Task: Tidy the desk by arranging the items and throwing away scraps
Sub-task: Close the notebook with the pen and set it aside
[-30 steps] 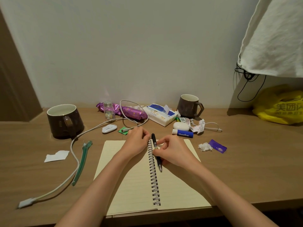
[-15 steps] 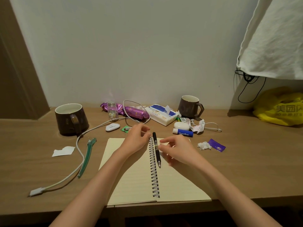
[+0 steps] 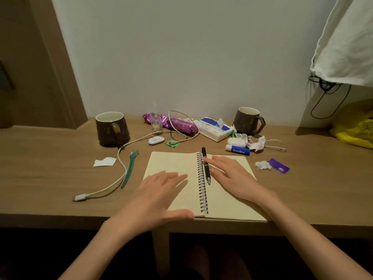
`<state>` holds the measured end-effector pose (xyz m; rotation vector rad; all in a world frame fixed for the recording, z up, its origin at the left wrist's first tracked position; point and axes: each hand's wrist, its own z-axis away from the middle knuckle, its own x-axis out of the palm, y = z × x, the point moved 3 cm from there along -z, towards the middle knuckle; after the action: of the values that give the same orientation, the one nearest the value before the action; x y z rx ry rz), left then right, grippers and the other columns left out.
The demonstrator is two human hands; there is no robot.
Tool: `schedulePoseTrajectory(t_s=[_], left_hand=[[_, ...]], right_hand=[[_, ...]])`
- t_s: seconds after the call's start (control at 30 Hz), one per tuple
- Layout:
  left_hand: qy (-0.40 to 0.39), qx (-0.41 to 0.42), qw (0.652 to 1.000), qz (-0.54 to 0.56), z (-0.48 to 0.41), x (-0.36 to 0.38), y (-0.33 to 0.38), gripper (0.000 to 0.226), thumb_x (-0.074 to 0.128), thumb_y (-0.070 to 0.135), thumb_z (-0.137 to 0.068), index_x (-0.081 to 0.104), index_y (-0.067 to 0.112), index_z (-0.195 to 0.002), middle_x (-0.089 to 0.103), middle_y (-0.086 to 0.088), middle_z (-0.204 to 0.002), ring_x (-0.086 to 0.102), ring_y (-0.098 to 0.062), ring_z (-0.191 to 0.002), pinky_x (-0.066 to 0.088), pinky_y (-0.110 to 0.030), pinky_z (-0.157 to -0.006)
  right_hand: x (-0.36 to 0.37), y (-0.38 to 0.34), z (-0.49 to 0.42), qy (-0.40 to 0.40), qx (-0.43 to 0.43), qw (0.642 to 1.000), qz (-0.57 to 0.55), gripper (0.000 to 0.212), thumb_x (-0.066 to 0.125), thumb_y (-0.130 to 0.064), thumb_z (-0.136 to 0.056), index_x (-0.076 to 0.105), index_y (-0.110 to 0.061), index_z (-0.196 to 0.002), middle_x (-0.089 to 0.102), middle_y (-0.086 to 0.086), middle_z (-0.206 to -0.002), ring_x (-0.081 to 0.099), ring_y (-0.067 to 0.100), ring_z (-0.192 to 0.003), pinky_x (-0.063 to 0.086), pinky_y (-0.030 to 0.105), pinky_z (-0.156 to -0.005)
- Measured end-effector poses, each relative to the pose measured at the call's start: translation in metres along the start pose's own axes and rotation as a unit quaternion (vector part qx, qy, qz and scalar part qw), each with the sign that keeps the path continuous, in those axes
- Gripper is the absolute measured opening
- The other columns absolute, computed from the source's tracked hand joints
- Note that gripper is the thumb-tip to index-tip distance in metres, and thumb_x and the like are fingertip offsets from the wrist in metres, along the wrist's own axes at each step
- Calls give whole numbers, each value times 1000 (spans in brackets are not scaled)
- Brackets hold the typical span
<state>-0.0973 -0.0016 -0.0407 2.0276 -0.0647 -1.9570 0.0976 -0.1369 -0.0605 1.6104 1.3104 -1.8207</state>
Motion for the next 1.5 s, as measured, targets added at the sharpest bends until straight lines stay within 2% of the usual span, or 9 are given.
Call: schedulePoseTrajectory(t_s=[0.27, 0.53, 0.7, 0.83, 0.97, 1.07, 1.17, 1.37, 1.5], left_hand=[[40, 13, 999, 17, 31, 3, -17, 83, 45, 76, -69, 12, 53, -142, 30, 18, -150, 27, -7, -137, 25, -28, -110], [227, 28, 961, 154, 57, -11, -37, 72, 66, 40, -75, 32, 48, -138, 33, 22, -147, 32, 1, -134, 33, -35, -110], [217, -60, 855, 466, 52, -16, -29, 76, 62, 30, -74, 28, 47, -140, 42, 23, -138, 53, 7, -113, 48, -31, -99], [179, -83, 733, 650, 46, -12, -15, 73, 52, 37, -80, 19, 38, -145, 69, 27, -94, 67, 1, -90, 55, -31, -86], [155, -66, 690, 704, 28, -20, 3, 60, 44, 55, -87, 33, 30, -140, 60, 11, -129, 60, -8, -113, 54, -23, -75], [194, -21, 782, 592, 27, -20, 19, 83, 73, 39, -75, 23, 40, -141, 56, 19, -123, 58, 11, -104, 49, -7, -67], [196, 11, 818, 540, 25, -12, 36, 84, 67, 13, -81, 17, 43, -141, 48, 19, -130, 53, 18, -104, 43, 1, -67], [191, 62, 848, 490, 2, -14, 64, 77, 52, 22, -94, 4, 70, -130, 28, 22, -148, 40, -8, -132, 48, -45, -100], [223, 108, 917, 311, -7, -16, 86, 67, 39, 43, -95, -10, 59, -139, 8, 23, -156, 21, 1, -137, 30, -35, -110]], right_hand=[[2, -5, 4, -24, -11, 999, 33, 44, 24, -45, -102, 19, -51, -145, 23, -9, -158, 16, 15, -146, 12, 40, -119], [5, -12, 7, -24, -8, 999, 38, 45, 25, -46, -101, 16, -51, -145, 23, -8, -158, 17, 17, -146, 12, 40, -118], [4, -13, 8, -8, -4, 999, 31, 47, 29, -47, -100, 16, -50, -145, 27, -8, -156, 20, 16, -145, 19, 39, -116], [3, -13, 9, 8, -6, 1000, 9, 49, 32, -48, -99, 16, -50, -146, 31, -12, -154, 25, 15, -143, 25, 41, -114], [4, -9, 10, 33, 8, 999, -10, 50, 39, -43, -99, 21, -51, -145, 38, -11, -150, 33, 14, -139, 33, 40, -111], [-3, -9, 13, 102, 25, 993, -61, 49, 48, -30, -98, 34, -43, -142, 55, -8, -137, 49, 13, -127, 43, 37, -101], [-13, -4, 19, 184, 65, 973, -126, 40, 52, -23, -96, 49, -34, -134, 61, -7, -128, 56, 11, -116, 49, 32, -93], [-37, 24, 43, 141, 157, 972, -103, 36, 51, -21, -97, 53, -27, -132, 61, 1, -127, 58, 14, -107, 49, 28, -86], [-44, 36, 54, 128, 161, 953, -222, 36, 47, -17, -99, 51, -25, -133, 54, -6, -133, 53, 9, -116, 46, 28, -96]])
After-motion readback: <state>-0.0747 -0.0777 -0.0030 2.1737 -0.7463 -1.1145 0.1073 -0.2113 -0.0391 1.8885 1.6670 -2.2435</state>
